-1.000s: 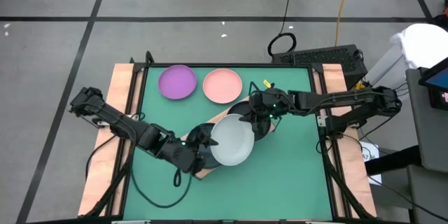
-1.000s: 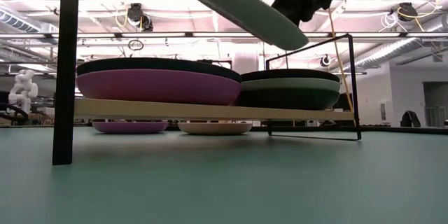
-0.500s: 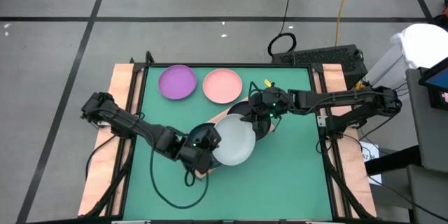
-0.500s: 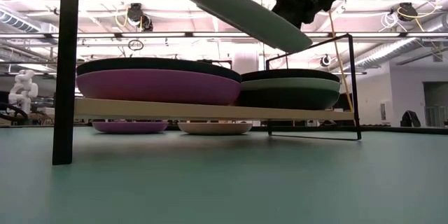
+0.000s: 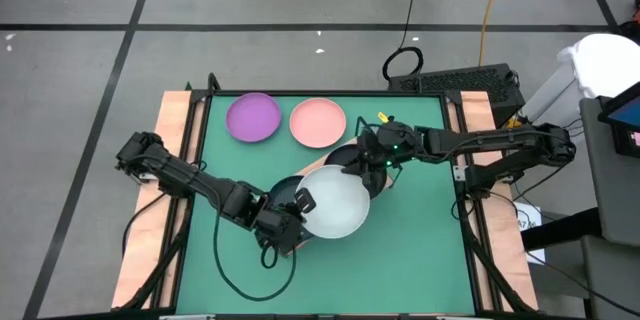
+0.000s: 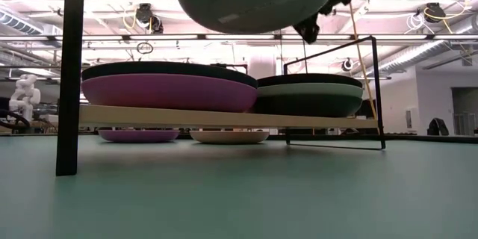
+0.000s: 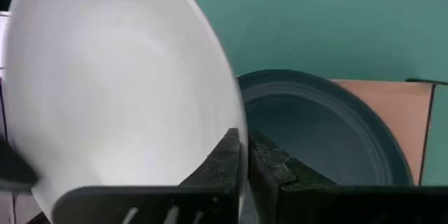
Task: Place and stack plates onto a shelf
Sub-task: Stack the gray plate on top of the blue plate on the shelf
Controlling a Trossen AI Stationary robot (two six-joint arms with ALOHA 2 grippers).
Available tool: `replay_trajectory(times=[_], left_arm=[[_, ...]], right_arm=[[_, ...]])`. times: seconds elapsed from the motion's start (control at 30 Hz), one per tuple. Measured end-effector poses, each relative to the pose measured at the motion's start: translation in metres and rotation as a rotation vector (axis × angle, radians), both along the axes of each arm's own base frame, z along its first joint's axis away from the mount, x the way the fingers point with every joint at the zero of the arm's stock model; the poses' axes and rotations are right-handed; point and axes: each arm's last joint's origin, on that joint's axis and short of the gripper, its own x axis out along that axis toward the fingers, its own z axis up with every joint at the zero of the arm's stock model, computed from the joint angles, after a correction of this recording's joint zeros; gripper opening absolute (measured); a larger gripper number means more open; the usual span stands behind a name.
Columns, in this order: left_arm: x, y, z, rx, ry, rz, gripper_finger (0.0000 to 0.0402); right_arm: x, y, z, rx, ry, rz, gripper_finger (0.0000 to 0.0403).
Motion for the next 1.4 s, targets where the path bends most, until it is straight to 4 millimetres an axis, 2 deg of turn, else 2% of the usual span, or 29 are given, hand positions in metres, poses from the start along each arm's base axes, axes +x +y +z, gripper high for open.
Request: replay_trajectory(times=[0.2, 0.3, 0.43, 0.63, 0.83, 1.0, 1.13, 1.3, 1.4], left_arm=[[0.000, -0.002, 0.000, -0.030, 0.012, -0.021, 0.0012], [-0.002, -0.002, 0.001, -0.042, 0.008, -0.013, 0.0012], [-0.003, -0.006, 0.009, -0.102, -0.046, 0.030, 0.0012], [-0.009, -0.025, 0.012, -0.200, -0.095, 0.092, 0.0012], [-0.022, -0.046, 0.013, -0.254, -0.151, 0.239, 0.0012], [-0.030, -0.058, 0.014, -0.308, -0.201, 0.357, 0.0012], [-0.036, -0.063, 0.015, -0.321, -0.274, 0.461, 0.0012], [-0.040, -0.067, 0.017, -0.308, -0.372, 0.549, 0.0012], [-0.039, -0.066, 0.017, -0.338, -0.386, 0.591, 0.0012]], right_arm=[[-0.009, 0.001, 0.027, -0.063, -0.175, 0.013, 0.0166], [-0.019, 0.001, 0.044, -0.117, -0.270, 0.017, 0.0201], [-0.035, 0.006, 0.062, -0.207, -0.349, -0.011, 0.0224], [-0.054, 0.027, 0.078, -0.248, -0.424, 0.034, 0.0222], [-0.056, 0.068, 0.071, -0.282, -0.381, 0.092, 0.0220], [-0.055, 0.109, 0.058, -0.410, -0.323, 0.035, 0.0220], [-0.054, 0.140, 0.042, -0.489, -0.280, 0.055, 0.0219], [-0.054, 0.166, 0.025, -0.539, -0.240, 0.103, 0.0219], [-0.055, 0.174, 0.020, -0.572, -0.234, 0.145, 0.0219]])
